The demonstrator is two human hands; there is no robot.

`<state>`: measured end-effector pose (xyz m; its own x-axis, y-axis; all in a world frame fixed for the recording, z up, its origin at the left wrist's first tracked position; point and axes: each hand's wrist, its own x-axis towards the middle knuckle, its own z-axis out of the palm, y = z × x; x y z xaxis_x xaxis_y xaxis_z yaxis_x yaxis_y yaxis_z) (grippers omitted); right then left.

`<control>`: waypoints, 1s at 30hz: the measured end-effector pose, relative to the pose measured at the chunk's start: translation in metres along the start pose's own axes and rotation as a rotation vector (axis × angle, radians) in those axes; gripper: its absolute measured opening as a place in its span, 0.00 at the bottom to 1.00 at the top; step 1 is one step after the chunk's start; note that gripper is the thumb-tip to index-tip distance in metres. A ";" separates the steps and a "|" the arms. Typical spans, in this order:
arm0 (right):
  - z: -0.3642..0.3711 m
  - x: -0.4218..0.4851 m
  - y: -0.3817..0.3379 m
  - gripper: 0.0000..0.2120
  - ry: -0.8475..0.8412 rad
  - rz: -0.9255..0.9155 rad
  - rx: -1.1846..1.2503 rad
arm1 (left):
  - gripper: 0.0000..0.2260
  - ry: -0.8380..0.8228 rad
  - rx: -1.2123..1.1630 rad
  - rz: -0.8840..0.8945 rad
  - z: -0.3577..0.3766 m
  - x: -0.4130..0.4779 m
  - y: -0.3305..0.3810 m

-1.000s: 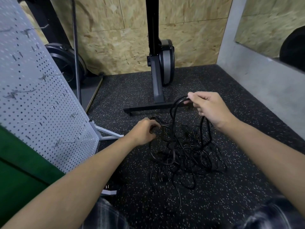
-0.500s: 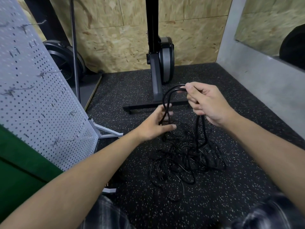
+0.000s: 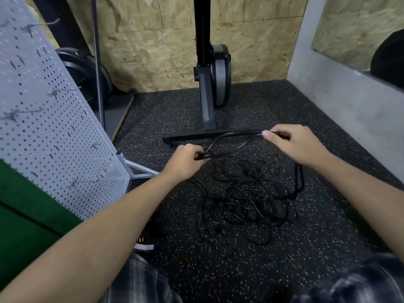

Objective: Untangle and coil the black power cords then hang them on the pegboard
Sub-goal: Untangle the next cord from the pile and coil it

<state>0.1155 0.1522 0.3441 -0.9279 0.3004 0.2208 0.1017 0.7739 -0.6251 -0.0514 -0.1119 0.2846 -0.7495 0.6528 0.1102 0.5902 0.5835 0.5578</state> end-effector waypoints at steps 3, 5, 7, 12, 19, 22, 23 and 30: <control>-0.015 -0.008 0.014 0.17 -0.062 0.003 -0.030 | 0.08 -0.078 0.082 0.006 -0.005 -0.006 -0.015; -0.015 -0.016 0.023 0.21 -0.213 0.037 -0.025 | 0.09 -0.120 0.106 -0.014 -0.005 -0.009 -0.022; -0.005 -0.025 0.032 0.24 -0.392 0.108 -0.065 | 0.10 -0.133 0.099 -0.031 -0.007 -0.012 -0.020; 0.010 -0.034 0.039 0.32 -0.791 0.321 -0.239 | 0.08 -0.133 0.033 0.057 -0.013 -0.011 0.010; 0.039 -0.030 -0.016 0.51 -0.446 0.020 -0.082 | 0.04 -0.109 0.048 0.278 -0.004 -0.012 0.054; 0.058 -0.026 -0.028 0.09 -0.470 0.054 -0.003 | 0.04 -0.053 -0.009 0.256 -0.005 -0.012 0.056; 0.061 -0.026 -0.028 0.10 -0.478 0.048 0.018 | 0.05 -0.056 0.000 0.246 -0.006 -0.012 0.052; 0.051 -0.027 -0.032 0.15 -0.353 -0.090 0.238 | 0.11 -0.408 -0.156 -0.101 0.005 -0.018 -0.013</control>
<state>0.1191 0.0911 0.3196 -0.9993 -0.0040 0.0384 -0.0325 0.6259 -0.7792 -0.0443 -0.1283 0.2713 -0.6032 0.7515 -0.2672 0.4443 0.5948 0.6699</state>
